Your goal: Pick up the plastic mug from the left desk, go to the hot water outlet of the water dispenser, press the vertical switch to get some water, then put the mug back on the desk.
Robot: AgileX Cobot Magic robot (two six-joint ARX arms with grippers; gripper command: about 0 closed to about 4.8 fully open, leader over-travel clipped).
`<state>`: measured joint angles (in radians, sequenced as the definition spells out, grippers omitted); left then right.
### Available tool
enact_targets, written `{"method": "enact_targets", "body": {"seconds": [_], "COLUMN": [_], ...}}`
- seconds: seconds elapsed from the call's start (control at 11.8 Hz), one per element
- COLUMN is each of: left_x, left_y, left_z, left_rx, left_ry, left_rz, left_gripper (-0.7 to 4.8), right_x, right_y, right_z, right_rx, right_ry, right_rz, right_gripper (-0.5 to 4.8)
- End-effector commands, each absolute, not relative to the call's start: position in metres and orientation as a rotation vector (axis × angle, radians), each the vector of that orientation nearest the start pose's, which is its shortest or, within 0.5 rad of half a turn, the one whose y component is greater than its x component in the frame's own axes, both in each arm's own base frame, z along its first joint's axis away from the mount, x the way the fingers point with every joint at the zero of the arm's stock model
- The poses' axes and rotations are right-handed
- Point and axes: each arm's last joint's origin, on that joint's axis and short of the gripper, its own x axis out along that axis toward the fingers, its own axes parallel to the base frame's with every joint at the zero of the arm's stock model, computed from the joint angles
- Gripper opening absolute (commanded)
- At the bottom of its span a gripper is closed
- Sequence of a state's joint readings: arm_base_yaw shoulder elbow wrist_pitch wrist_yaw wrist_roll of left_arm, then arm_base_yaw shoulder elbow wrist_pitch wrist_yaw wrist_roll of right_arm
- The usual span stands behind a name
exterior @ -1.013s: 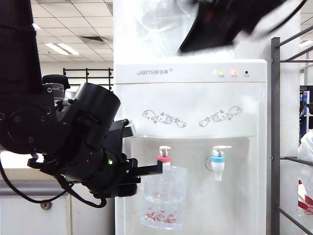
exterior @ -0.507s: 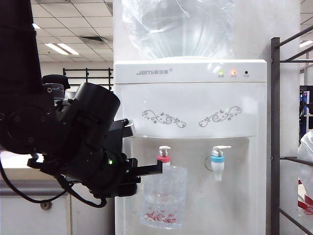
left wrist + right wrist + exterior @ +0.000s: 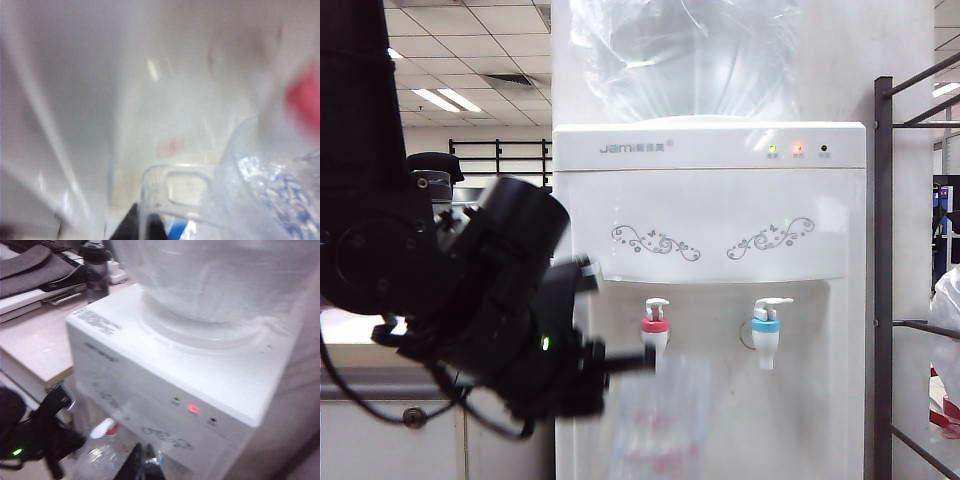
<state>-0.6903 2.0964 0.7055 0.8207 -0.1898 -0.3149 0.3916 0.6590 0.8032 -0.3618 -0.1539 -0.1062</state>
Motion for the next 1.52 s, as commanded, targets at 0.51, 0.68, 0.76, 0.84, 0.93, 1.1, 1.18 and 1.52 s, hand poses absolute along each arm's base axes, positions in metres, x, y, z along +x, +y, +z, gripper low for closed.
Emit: {"method": "enact_targets", "body": {"seconds": [0.51,0.68,0.76,0.84,0.93,1.1,1.18,1.52], "left_x": [0.186,0.171,0.155,0.147,0.136,0.123,0.126,0.174], "left_y": [-0.198,-0.19,-0.18,-0.175,-0.159,-0.126,-0.11,-0.008], "left_z": [0.138,0.166,0.192,0.205,0.224,0.249,0.255,0.249], "left_rx": [-0.223,-0.268,-0.244,-0.201,-0.155,-0.01,-0.007,0.022], "left_ry": [0.242,0.142,0.043,0.005,-0.025,-0.106,-0.129,-0.089], "left_rz": [-0.741,-0.755,-0.681,-0.634,-0.565,-0.377,-0.302,-0.107], "left_gripper": [-0.06,-0.06,-0.06,-0.06,-0.06,-0.06,-0.06,-0.06], "right_x": [0.13,0.13,0.13,0.129,0.129,0.13,0.132,0.155], "right_y": [0.054,0.054,0.054,0.055,0.056,0.057,0.058,0.067], "right_z": [0.339,0.34,0.343,0.344,0.346,0.348,0.348,0.342], "right_rx": [-0.15,-0.148,-0.144,-0.14,-0.13,-0.126,-0.127,-0.111], "right_ry": [0.181,0.162,0.133,0.123,0.103,0.083,0.083,0.099], "right_rz": [0.531,0.53,0.543,0.564,0.604,0.616,0.617,0.652], "right_gripper": [-0.06,-0.06,-0.06,-0.06,-0.06,-0.06,-0.06,-0.06]}}
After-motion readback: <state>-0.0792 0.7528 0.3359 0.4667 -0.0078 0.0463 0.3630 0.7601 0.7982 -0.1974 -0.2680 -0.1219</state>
